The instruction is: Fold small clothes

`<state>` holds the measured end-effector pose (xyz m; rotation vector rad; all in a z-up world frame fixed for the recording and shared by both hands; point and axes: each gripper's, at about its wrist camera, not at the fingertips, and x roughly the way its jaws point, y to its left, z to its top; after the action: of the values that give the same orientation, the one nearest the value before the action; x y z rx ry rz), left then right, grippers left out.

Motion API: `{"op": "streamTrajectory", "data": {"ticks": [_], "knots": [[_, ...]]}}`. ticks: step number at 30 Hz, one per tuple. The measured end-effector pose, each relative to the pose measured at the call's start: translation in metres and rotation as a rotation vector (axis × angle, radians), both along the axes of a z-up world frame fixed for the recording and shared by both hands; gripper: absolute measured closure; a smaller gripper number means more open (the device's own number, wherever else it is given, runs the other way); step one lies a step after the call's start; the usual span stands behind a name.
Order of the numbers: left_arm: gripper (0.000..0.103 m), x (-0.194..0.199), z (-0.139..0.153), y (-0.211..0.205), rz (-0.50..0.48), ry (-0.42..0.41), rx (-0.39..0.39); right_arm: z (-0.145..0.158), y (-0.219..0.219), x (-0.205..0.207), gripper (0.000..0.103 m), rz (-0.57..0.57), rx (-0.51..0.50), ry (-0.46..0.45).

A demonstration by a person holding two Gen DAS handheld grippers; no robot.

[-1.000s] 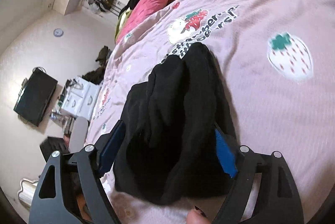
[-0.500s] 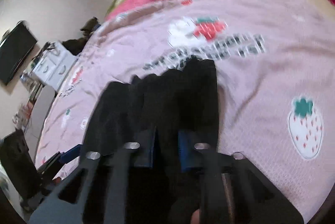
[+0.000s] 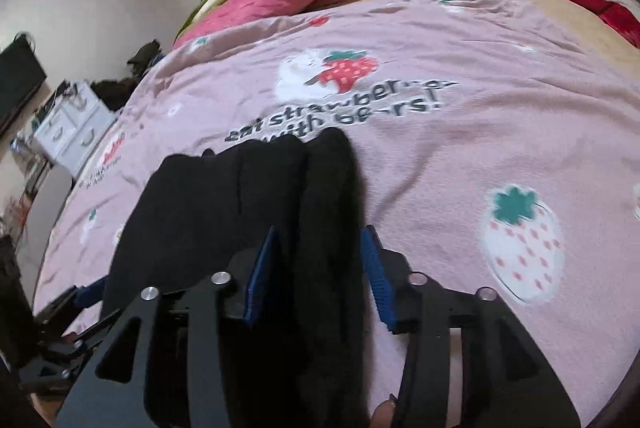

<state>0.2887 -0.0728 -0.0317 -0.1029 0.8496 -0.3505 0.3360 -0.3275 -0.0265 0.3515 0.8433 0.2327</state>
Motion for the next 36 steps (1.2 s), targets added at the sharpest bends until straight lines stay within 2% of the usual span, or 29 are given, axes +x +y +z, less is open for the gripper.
{"op": "streamTrajectory", "data": {"ticks": [1,3,5,8,13,14,16,17,18,22,24,26,29,33,36], "knots": [[0.023,-0.001,0.001,0.0,0.003,-0.003,0.006,0.007,-0.005,-0.011,0.058,-0.009,0.014,-0.023],[0.023,-0.003,0.003,-0.001,0.002,-0.01,0.013,0.018,-0.009,-0.026,0.046,-0.014,0.049,-0.058],[0.023,-0.005,0.004,-0.004,0.001,-0.017,0.025,0.028,-0.008,-0.041,0.04,-0.001,0.093,-0.088],[0.023,-0.009,0.006,-0.005,0.002,-0.028,0.039,0.032,-0.001,-0.053,0.039,0.035,0.14,-0.084],[0.023,-0.012,0.008,-0.004,0.001,-0.031,0.038,0.025,0.018,-0.049,0.042,0.051,0.084,-0.049],[0.023,-0.013,0.009,-0.004,-0.001,-0.032,0.04,0.021,0.019,-0.047,0.045,0.046,0.081,-0.036],[0.021,-0.014,0.009,-0.003,0.001,-0.033,0.044,0.012,0.024,-0.043,0.062,0.053,0.077,-0.012],[0.02,-0.014,0.009,-0.002,0.003,-0.033,0.046,0.01,0.025,-0.043,0.088,0.059,0.075,-0.01],[0.02,-0.015,0.01,-0.002,0.001,-0.033,0.042,0.008,0.025,-0.044,0.093,0.06,0.077,-0.015],[0.02,-0.019,0.012,-0.002,-0.007,-0.038,0.048,0.01,0.021,-0.054,0.094,0.034,0.057,-0.051],[0.019,-0.022,0.012,-0.002,-0.014,-0.037,0.045,0.006,0.023,-0.056,0.095,0.012,-0.01,-0.045],[0.019,-0.023,0.012,-0.002,-0.017,-0.033,0.044,-0.001,0.024,-0.055,0.093,0.001,-0.041,-0.024],[0.019,-0.027,0.011,-0.002,-0.017,-0.034,0.054,-0.005,0.019,-0.057,0.077,-0.023,-0.027,-0.014],[0.019,-0.031,0.011,-0.001,-0.015,-0.036,0.058,-0.001,0.014,-0.068,0.065,-0.043,-0.021,-0.042],[0.017,-0.034,0.013,-0.001,-0.018,-0.039,0.067,0.003,0.012,-0.08,0.06,-0.059,-0.026,-0.068]]}}
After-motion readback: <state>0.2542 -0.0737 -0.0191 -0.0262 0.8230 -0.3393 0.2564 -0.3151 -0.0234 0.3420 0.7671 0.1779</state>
